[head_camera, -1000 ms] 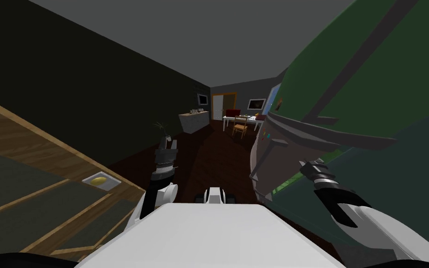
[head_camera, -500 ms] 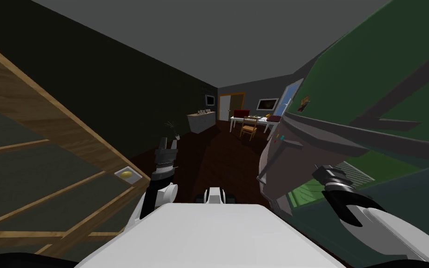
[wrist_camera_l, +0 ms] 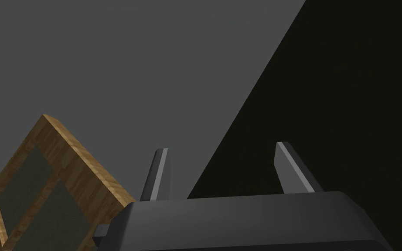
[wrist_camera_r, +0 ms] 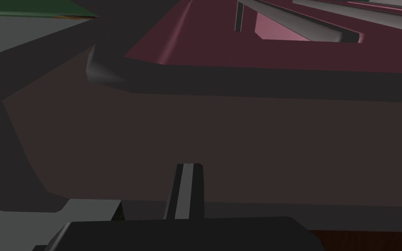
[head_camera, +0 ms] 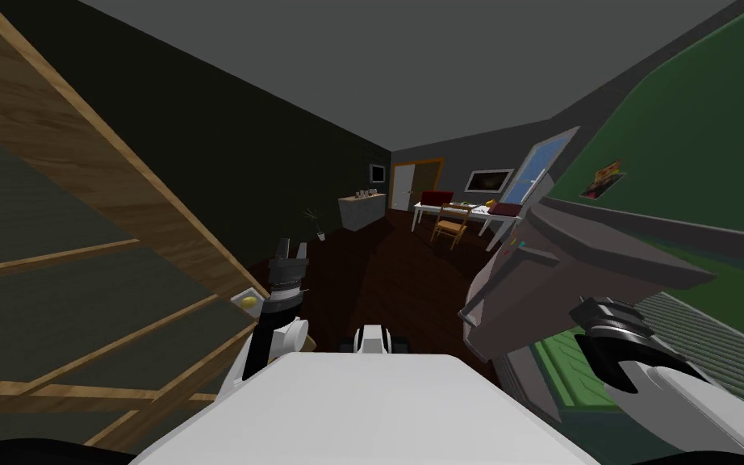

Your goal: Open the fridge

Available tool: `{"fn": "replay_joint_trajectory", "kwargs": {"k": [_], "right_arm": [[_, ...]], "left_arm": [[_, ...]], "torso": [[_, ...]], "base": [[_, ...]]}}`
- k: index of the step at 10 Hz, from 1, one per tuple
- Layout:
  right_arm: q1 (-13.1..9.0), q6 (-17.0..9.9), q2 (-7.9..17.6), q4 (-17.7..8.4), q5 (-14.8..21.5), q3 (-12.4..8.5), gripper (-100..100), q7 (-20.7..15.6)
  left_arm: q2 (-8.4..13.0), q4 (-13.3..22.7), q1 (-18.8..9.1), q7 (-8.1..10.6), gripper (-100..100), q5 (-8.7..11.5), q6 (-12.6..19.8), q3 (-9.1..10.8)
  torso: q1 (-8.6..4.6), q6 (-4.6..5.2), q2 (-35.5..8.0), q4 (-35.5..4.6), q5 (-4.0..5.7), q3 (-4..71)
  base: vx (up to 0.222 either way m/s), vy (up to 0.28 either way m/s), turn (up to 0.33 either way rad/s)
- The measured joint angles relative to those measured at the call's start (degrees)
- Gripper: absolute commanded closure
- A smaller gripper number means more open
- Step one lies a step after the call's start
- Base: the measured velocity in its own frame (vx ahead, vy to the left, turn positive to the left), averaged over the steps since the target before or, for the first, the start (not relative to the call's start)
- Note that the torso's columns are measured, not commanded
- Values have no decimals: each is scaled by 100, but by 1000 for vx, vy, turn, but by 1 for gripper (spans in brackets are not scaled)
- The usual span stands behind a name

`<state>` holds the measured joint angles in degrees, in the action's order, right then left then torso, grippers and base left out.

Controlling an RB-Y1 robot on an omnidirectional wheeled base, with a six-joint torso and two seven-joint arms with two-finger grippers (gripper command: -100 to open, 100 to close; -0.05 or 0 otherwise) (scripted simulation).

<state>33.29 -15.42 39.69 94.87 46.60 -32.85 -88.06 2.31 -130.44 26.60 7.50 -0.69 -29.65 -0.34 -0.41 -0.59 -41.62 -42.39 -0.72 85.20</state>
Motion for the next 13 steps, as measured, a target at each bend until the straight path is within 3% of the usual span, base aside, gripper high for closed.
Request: {"fn": "replay_joint_trajectory", "kwargs": {"k": [2,6,9,13], "right_arm": [[-74,-239,44,-268,14,-104,100,24],[-22,-401,99,-202,-86,-62,100,2],[-71,-791,202,-511,-108,-216,100,26],[-111,-1286,563,-990,-350,-407,100,53]], "left_arm": [[0,0,0,0,0,0,0,0],[2,1,-2,0,0,0,1,2],[0,0,0,0,0,0,0,0],[0,0,0,0,0,0,0,0]], "torso": [[-1,-8,2,1,-5,3],[-1,-1,-23,-8,-11,-13],[56,-9,39,17,-18,26],[64,46,-70,-10,-26,-41]], "base": [[77,121,86],[4,26,53],[141,173,177],[145,153,213]]}}
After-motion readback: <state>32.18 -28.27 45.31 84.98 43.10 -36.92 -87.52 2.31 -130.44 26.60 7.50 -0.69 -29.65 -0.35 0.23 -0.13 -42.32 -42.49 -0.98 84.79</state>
